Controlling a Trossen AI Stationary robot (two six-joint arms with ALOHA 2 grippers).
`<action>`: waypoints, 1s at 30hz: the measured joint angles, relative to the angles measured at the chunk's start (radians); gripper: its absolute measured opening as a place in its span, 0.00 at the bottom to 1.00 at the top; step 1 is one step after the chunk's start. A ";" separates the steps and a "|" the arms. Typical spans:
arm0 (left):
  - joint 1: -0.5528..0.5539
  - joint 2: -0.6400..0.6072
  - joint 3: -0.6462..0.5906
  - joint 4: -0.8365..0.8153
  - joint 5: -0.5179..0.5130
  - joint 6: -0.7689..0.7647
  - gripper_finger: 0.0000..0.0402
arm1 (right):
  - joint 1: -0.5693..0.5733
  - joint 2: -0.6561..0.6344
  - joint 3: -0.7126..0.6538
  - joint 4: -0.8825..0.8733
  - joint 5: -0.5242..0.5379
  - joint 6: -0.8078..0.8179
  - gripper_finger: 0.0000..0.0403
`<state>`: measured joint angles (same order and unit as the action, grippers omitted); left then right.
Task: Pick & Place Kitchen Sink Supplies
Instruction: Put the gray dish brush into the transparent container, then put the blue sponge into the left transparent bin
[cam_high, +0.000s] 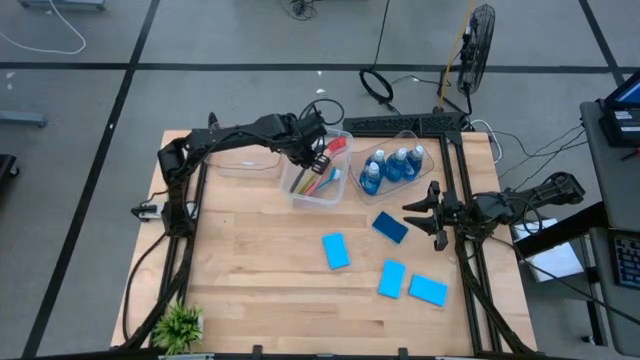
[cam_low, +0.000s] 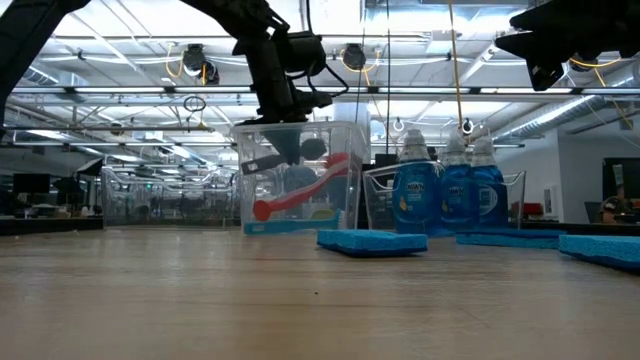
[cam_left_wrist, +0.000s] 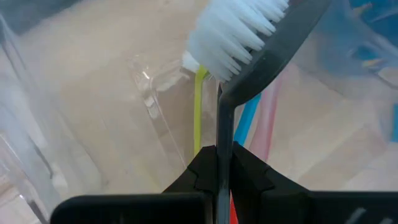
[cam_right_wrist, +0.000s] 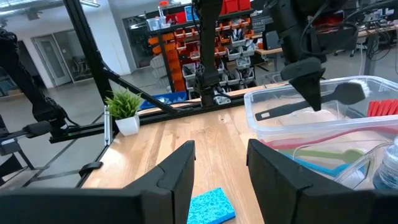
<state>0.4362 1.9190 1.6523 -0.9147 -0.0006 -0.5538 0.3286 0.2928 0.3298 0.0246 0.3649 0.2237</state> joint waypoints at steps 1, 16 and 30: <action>0.000 0.000 -0.005 0.000 0.000 0.000 0.06 | 0.000 0.000 0.000 0.000 0.000 0.000 0.33; -0.001 0.000 -0.033 0.074 0.018 0.007 0.36 | 0.000 0.000 0.000 0.000 0.000 0.000 0.33; -0.032 -0.104 0.067 0.132 0.219 0.102 0.61 | 0.000 0.000 0.000 0.015 -0.003 0.003 0.33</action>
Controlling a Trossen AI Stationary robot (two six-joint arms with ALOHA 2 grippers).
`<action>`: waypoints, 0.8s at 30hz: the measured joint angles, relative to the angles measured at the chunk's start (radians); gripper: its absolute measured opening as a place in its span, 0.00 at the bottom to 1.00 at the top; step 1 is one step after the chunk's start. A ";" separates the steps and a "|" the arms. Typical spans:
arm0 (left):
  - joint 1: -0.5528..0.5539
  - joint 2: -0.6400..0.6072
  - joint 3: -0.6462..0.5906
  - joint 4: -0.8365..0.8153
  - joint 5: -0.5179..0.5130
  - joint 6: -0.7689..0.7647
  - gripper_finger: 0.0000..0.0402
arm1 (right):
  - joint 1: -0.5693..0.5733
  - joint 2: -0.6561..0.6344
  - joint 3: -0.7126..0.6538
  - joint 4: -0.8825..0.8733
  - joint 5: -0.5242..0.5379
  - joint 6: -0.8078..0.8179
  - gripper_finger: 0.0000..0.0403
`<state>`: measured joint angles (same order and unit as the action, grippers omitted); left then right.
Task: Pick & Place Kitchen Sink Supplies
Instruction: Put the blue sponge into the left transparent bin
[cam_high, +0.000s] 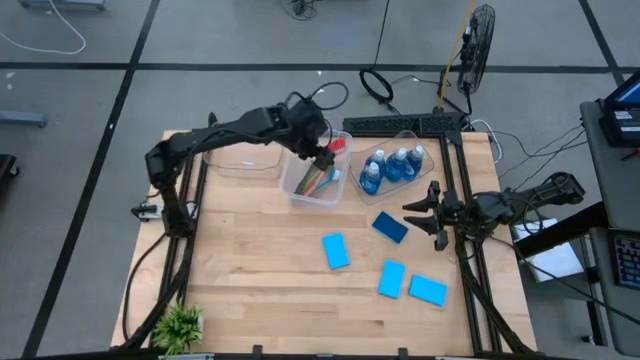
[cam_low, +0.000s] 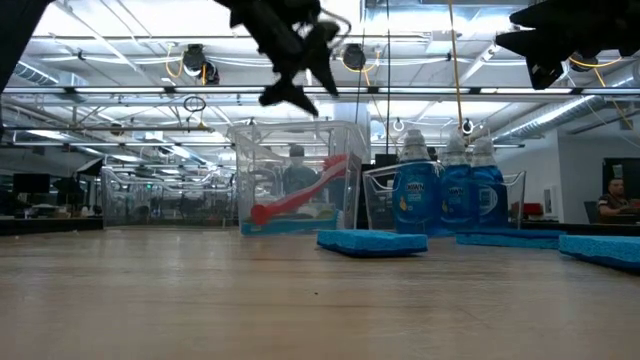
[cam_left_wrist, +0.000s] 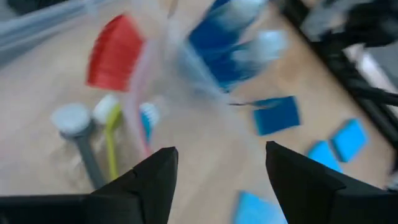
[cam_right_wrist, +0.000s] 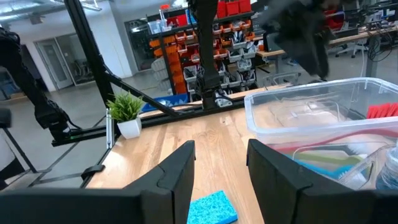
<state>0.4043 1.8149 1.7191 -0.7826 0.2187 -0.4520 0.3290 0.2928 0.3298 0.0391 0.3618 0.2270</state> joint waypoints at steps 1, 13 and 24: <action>-0.011 -0.019 0.004 0.001 0.000 0.002 0.61 | 0.000 0.000 0.000 0.003 0.000 0.000 0.33; -0.250 -0.163 0.007 -0.051 -0.092 0.004 0.61 | 0.000 0.000 0.000 0.106 -0.159 -0.021 0.33; -0.461 -0.157 -0.026 -0.129 -0.291 0.028 0.56 | 0.001 0.002 0.002 0.114 -0.207 -0.034 0.33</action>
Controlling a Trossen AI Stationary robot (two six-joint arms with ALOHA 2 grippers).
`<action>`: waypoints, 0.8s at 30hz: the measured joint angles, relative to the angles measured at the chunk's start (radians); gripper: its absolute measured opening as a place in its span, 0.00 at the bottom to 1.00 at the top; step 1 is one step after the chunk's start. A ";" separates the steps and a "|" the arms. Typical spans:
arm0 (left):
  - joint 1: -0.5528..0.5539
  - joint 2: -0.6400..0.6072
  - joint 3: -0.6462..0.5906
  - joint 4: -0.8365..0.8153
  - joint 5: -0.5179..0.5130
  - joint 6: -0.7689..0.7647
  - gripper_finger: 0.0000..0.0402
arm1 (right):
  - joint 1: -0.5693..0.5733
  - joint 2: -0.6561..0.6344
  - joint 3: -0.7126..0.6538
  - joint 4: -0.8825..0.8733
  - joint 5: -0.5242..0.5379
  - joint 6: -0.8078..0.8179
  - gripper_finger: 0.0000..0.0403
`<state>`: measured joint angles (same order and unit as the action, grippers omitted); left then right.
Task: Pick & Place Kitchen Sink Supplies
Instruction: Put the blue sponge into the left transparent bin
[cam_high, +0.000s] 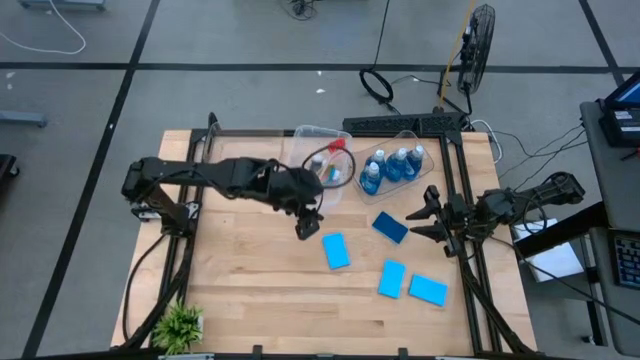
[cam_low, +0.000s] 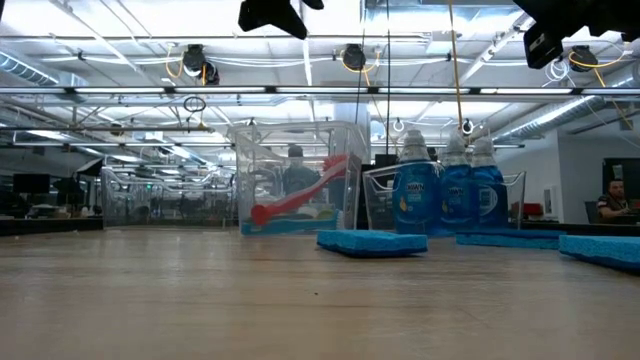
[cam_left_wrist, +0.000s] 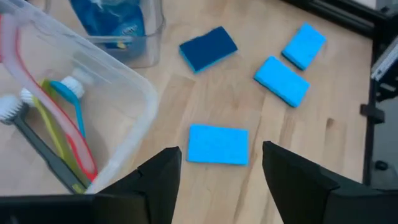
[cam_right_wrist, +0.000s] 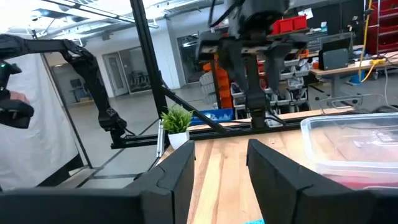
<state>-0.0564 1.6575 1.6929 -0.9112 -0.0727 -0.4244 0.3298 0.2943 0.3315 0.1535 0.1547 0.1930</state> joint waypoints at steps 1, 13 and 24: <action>-0.010 0.000 -0.003 0.000 -0.004 0.000 0.55 | 0.000 0.000 0.000 0.000 0.000 0.000 0.33; -0.039 -0.061 -0.206 0.166 -0.078 -0.055 0.36 | 0.000 0.116 0.148 -0.139 -0.001 -0.044 0.33; -0.046 -0.342 -0.632 0.519 -0.108 -0.160 0.36 | -0.001 0.339 0.398 -0.697 0.057 0.181 0.33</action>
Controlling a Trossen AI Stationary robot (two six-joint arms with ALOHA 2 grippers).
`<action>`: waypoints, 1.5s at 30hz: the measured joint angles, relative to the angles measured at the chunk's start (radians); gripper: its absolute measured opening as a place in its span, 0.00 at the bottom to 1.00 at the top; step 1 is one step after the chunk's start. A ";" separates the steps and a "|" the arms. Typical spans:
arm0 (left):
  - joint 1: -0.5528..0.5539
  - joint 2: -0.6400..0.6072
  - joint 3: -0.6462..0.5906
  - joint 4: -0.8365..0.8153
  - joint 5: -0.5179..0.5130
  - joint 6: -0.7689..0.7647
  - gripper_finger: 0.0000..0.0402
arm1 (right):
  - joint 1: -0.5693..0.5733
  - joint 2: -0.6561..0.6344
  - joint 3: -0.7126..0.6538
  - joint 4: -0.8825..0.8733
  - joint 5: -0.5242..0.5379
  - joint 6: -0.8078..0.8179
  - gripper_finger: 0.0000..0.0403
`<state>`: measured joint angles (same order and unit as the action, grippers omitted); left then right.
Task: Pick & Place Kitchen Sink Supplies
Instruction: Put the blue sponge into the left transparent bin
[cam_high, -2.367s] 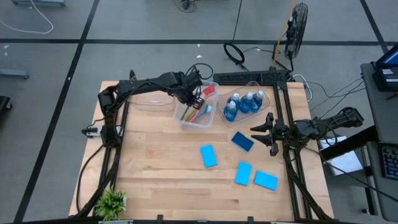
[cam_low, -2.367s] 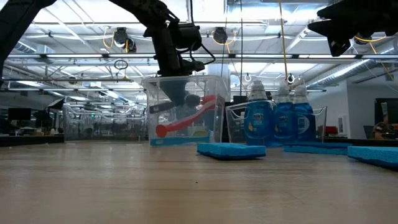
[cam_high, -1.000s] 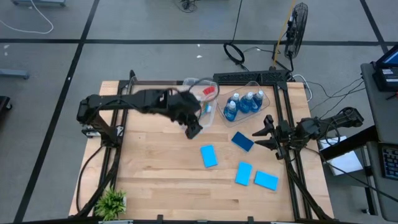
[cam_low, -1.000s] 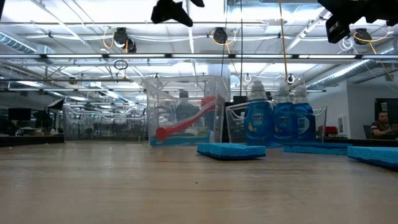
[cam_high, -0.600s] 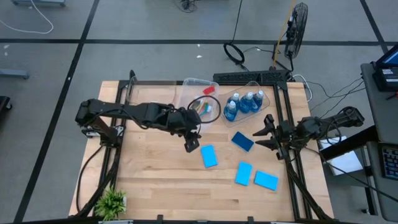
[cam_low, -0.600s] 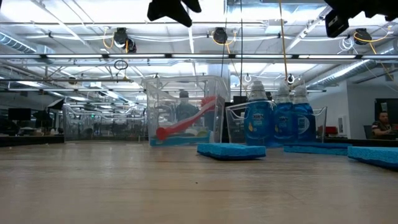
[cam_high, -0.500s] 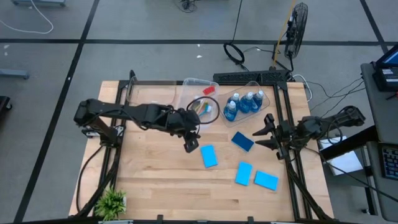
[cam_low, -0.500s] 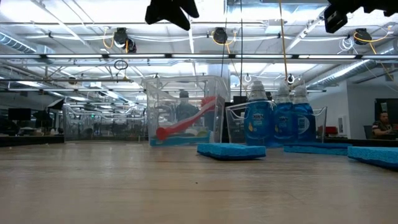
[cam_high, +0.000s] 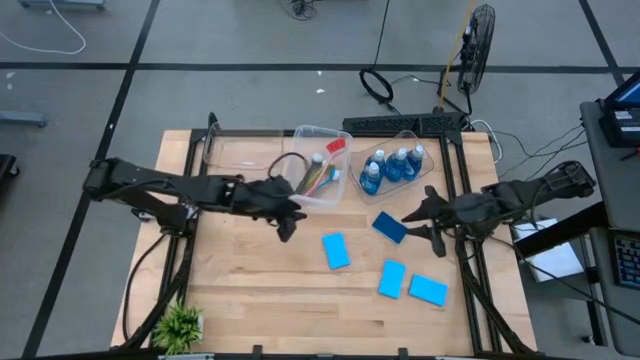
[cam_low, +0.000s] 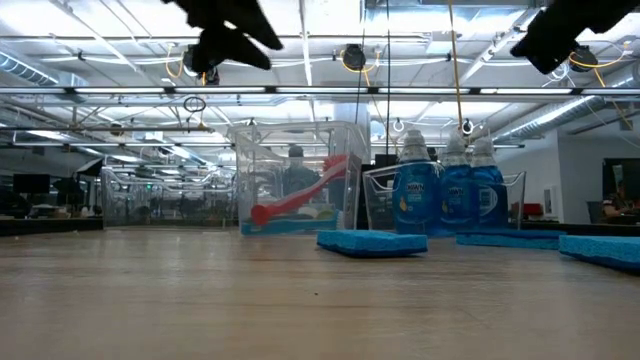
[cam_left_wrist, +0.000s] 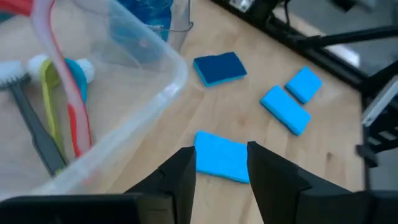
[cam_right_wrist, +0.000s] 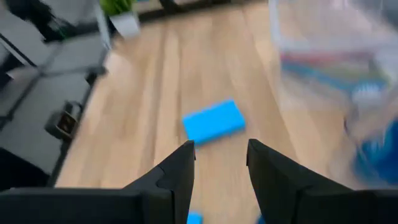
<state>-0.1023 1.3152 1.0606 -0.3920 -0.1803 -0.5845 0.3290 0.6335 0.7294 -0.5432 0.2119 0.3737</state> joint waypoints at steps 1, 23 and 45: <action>-0.009 -0.028 -0.030 0.018 -0.004 -0.012 0.36 | -0.001 0.020 0.014 -0.034 0.000 0.025 0.33; -0.141 -0.574 -0.396 0.076 -0.153 -0.026 0.33 | -0.117 0.364 0.060 -0.277 -0.007 0.291 0.38; -0.204 -0.760 -0.555 0.077 -0.162 -0.107 0.36 | -0.317 0.532 0.059 -0.258 -0.111 0.179 0.67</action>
<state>-0.3061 0.5549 0.5053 -0.3148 -0.3419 -0.6916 0.0119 1.1654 0.7879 -0.8017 0.1009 0.5523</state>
